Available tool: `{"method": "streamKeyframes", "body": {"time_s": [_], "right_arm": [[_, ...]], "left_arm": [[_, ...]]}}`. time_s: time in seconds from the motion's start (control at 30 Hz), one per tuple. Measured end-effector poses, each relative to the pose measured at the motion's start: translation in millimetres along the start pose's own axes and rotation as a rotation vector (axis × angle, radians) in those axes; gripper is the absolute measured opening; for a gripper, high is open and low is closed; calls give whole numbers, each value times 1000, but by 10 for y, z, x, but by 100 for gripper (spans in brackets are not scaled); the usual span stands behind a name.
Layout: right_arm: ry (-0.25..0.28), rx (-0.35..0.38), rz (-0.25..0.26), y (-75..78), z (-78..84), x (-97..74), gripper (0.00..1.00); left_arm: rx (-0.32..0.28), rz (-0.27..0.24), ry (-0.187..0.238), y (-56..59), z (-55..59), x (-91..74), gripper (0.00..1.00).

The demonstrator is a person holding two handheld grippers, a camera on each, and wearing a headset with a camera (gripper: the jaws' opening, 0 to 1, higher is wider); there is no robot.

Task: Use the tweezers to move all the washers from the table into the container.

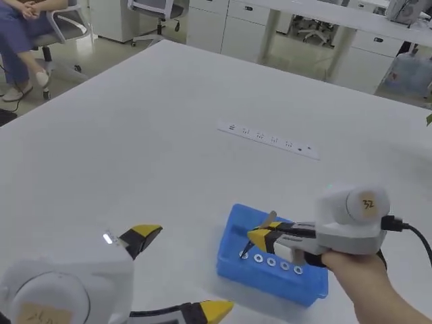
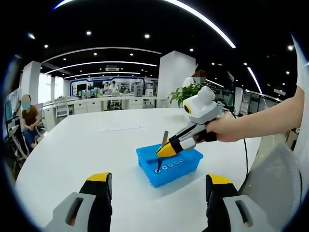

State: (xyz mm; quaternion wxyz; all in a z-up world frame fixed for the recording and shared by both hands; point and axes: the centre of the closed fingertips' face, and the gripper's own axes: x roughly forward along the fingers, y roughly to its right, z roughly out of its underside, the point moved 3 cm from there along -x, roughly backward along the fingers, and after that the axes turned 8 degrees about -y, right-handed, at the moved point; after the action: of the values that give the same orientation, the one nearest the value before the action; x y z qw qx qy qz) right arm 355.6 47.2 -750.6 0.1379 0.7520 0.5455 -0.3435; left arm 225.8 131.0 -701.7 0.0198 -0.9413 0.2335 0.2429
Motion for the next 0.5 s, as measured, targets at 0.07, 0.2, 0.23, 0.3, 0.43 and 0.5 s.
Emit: {"method": "streamKeyframes", "body": {"time_s": [0.07,0.2,0.23,0.3,0.43,0.5], "right_arm": [[-1,-2,1,7,3,3,2],[10,-5,8,23,-14,-18,3],[20,-2,9,27,-33,-40,3],[53,8,16,15,-124,-113,3],[135,38,47,61,-256,-322,3],[169,59,59,68,-283,-441,3]], "left_arm": [[2,2,-1,3,2,0,81],[4,4,-1,12,2,-1,81],[3,4,-1,14,3,-1,81],[3,3,1,14,1,-3,81],[5,4,1,20,0,-2,81],[5,5,1,24,1,-1,81]]}}
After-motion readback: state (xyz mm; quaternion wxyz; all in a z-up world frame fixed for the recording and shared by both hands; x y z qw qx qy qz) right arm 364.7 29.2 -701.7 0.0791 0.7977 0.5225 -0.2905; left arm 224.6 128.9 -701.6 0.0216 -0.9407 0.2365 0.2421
